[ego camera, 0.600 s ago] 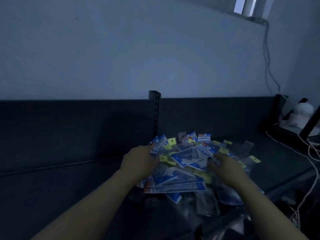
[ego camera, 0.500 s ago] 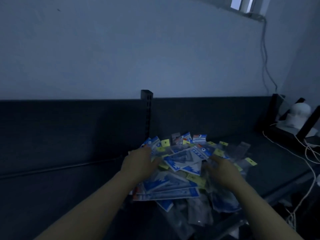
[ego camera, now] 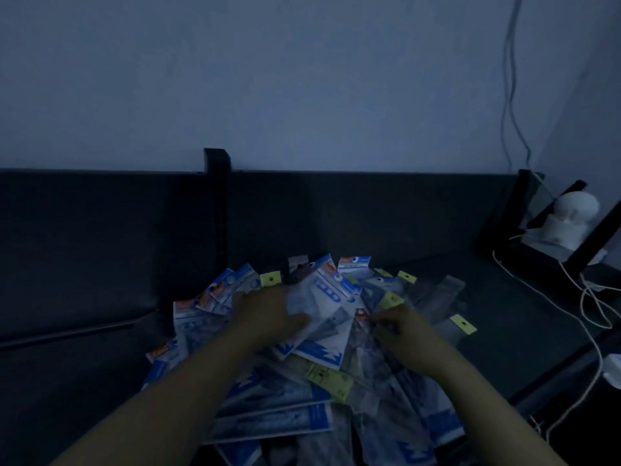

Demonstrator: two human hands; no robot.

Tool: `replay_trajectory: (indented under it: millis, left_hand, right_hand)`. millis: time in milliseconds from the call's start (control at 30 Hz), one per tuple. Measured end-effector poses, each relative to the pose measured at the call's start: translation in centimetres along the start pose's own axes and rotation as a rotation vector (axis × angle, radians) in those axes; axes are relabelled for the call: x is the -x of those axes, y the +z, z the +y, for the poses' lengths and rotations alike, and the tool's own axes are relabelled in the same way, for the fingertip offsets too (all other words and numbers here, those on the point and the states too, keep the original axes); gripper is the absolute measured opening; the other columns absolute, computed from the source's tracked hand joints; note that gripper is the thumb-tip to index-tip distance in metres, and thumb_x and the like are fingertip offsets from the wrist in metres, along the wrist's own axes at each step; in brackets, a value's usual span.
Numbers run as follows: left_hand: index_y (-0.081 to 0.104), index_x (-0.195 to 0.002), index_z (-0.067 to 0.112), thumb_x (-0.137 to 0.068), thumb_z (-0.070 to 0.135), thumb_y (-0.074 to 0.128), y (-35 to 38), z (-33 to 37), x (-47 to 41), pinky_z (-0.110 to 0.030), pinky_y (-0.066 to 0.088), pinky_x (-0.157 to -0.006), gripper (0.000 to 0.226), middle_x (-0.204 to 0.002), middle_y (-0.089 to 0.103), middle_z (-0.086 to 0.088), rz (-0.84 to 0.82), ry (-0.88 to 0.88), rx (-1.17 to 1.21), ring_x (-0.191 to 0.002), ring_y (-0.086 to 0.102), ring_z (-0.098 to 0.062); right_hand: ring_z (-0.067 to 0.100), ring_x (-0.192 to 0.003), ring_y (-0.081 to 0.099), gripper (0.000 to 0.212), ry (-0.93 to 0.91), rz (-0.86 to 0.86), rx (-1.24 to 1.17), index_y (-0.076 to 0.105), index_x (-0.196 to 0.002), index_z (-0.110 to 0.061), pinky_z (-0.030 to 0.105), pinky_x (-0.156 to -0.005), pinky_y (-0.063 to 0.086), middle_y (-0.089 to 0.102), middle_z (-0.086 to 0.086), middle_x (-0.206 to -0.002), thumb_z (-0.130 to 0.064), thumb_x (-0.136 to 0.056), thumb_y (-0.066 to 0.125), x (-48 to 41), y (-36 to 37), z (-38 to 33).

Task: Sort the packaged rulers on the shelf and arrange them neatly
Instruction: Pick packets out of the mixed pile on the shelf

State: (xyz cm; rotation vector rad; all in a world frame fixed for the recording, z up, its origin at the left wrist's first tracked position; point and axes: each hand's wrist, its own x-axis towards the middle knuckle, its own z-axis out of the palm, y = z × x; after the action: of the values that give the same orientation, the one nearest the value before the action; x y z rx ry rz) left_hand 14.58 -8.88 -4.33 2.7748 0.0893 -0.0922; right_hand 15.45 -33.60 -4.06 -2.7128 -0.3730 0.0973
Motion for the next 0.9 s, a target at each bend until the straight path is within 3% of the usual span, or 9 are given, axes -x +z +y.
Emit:
replay_trajectory:
  millis: [67,167,267,400,533,667,767,833,900]
  left_hand:
    - [0.053,-0.094,0.031,-0.088,0.051,0.051,-0.6,-0.8,0.0,-0.034,0.037,-0.095,0.021,-0.114,0.06,0.008,0.005,-0.01,0.115,-0.106,0.058,-0.018]
    - [0.058,-0.105,0.026,-0.094,0.041,0.051,-1.7,-2.8,0.9,-0.031,0.042,-0.091,0.02,-0.108,0.059,0.009,0.144,-0.019,0.183,-0.103,0.057,-0.018]
    - [0.061,-0.088,0.018,-0.096,0.033,0.053,-2.5,-4.3,1.5,-0.031,0.05,-0.076,0.018,-0.09,0.063,0.001,0.136,-0.039,0.368,-0.084,0.06,-0.017]
    - [0.05,-0.067,0.018,-0.097,0.031,0.051,-3.3,-4.4,2.1,-0.02,0.032,-0.049,0.032,-0.07,0.05,0.006,0.083,-0.066,0.472,-0.063,0.047,-0.005]
    - [0.056,-0.075,0.009,-0.097,0.032,0.052,-2.8,-2.9,2.2,-0.022,0.031,-0.048,0.031,-0.069,0.05,-0.002,0.047,-0.066,0.539,-0.06,0.046,-0.012]
    - [0.063,-0.09,0.003,-0.095,0.031,0.054,-1.5,-1.0,1.8,-0.023,0.04,-0.057,0.03,-0.085,0.061,-0.01,0.055,-0.115,0.681,-0.074,0.058,-0.02]
    - [0.064,-0.103,0.0,-0.09,0.022,0.064,-1.2,0.4,1.6,-0.021,0.049,-0.054,0.025,-0.084,0.062,-0.007,-0.022,-0.144,0.844,-0.073,0.059,-0.02]
    - [0.065,-0.095,0.001,-0.083,0.016,0.074,-1.0,1.0,1.3,-0.036,0.058,-0.07,0.02,-0.097,0.067,-0.015,-0.065,-0.164,0.911,-0.085,0.064,-0.028]
    - [0.067,-0.096,-0.002,-0.075,0.013,0.08,-0.7,1.5,0.9,-0.046,0.056,-0.082,0.029,-0.106,0.067,-0.019,-0.072,-0.189,0.899,-0.094,0.065,-0.032]
  right_hand:
    - [0.018,-0.083,0.056,0.027,0.017,0.013,0.018,0.066,-0.115,-0.024,0.028,-0.07,0.041,0.056,0.004,-0.112,-0.029,-0.098,0.045,-0.4,-0.1,0.5]
    - [0.02,-0.071,0.052,0.023,-0.032,0.121,0.027,0.065,-0.087,-0.01,0.034,-0.065,0.046,0.057,0.008,-0.09,-0.02,-0.097,0.047,-1.2,-0.2,0.5]
    - [0.025,-0.095,0.054,0.024,-0.097,0.098,0.062,0.066,-0.103,-0.01,0.033,-0.08,0.044,0.057,0.006,-0.106,-0.022,-0.098,0.045,-1.6,-0.1,-0.2]
    - [0.025,-0.078,0.062,0.03,0.008,0.034,0.128,0.067,-0.095,-0.007,0.033,-0.066,0.046,0.068,0.012,-0.091,-0.028,-0.098,0.045,-1.4,-0.4,-0.2]
    - [0.027,-0.073,0.06,0.029,-0.015,0.038,0.098,0.06,-0.084,-0.009,0.031,-0.058,0.036,0.064,0.011,-0.08,-0.029,-0.098,0.045,-1.8,-0.6,-1.1]
    - [0.023,-0.107,0.057,0.031,-0.051,-0.094,0.103,0.061,-0.122,-0.018,0.031,-0.084,0.045,0.06,0.004,-0.126,-0.02,-0.101,0.039,-1.5,0.0,-3.0]
    - [0.019,-0.128,0.045,0.036,-0.092,-0.101,0.009,0.054,-0.133,-0.02,0.021,-0.098,0.035,0.045,-0.003,-0.145,-0.013,-0.102,0.035,-0.4,-0.1,-3.3]
    - [0.018,-0.119,0.053,0.038,-0.065,-0.108,-0.041,0.054,-0.132,-0.023,0.021,-0.093,0.039,0.051,-0.001,-0.14,-0.011,-0.102,0.034,-0.2,-0.3,-3.1]
    - [0.017,-0.081,0.06,0.036,-0.042,-0.057,-0.074,0.062,-0.119,-0.021,0.019,-0.066,0.042,0.066,0.004,-0.104,-0.008,-0.098,0.036,-0.4,-0.4,-2.7]
